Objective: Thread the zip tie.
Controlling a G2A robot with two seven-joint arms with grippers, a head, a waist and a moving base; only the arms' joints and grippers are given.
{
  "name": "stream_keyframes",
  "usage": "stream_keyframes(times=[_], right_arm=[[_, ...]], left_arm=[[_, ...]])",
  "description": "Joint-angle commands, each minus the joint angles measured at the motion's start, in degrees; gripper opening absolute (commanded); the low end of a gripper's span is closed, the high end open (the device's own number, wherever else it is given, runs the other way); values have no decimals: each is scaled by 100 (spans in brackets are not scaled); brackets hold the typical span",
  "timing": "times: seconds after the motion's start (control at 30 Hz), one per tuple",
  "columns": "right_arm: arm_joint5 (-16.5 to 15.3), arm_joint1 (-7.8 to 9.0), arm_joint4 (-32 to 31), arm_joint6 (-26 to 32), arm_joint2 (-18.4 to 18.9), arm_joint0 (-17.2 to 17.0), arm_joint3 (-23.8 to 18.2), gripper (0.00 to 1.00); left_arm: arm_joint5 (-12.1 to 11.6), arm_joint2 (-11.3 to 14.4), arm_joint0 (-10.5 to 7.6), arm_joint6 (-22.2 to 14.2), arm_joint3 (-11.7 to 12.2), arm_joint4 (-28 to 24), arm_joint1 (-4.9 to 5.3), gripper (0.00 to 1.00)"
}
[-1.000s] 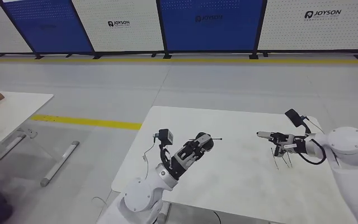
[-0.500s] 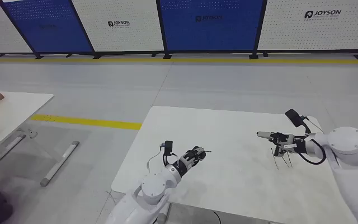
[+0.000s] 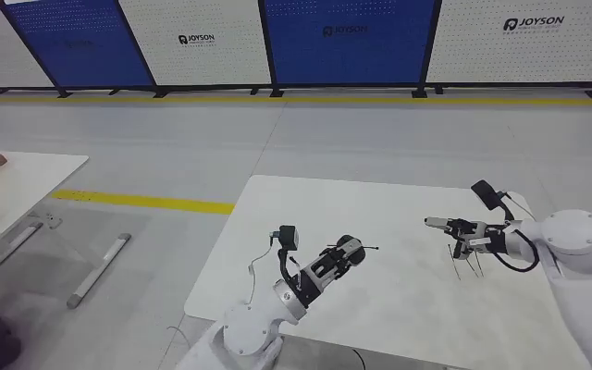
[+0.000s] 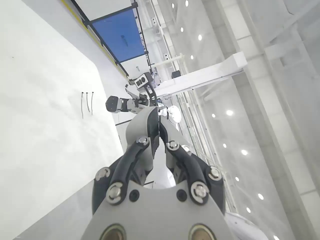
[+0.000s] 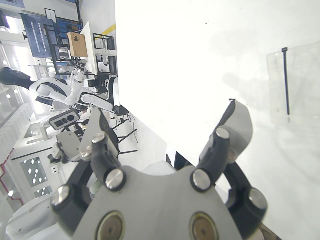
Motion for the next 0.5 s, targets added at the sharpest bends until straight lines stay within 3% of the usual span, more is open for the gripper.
stream_keyframes(times=[0.0, 0.27, 0.47], right_arm=[[0, 0, 0, 0, 0, 0, 0, 100], [0, 0, 0, 0, 0, 0, 0, 100], [0, 0, 0, 0, 0, 0, 0, 100]], left_arm=[[76, 13, -11, -27, 99, -29, 1, 0], [530, 248, -378, -201, 922, -199, -34, 0], [530, 248, -378, -201, 922, -199, -34, 0]])
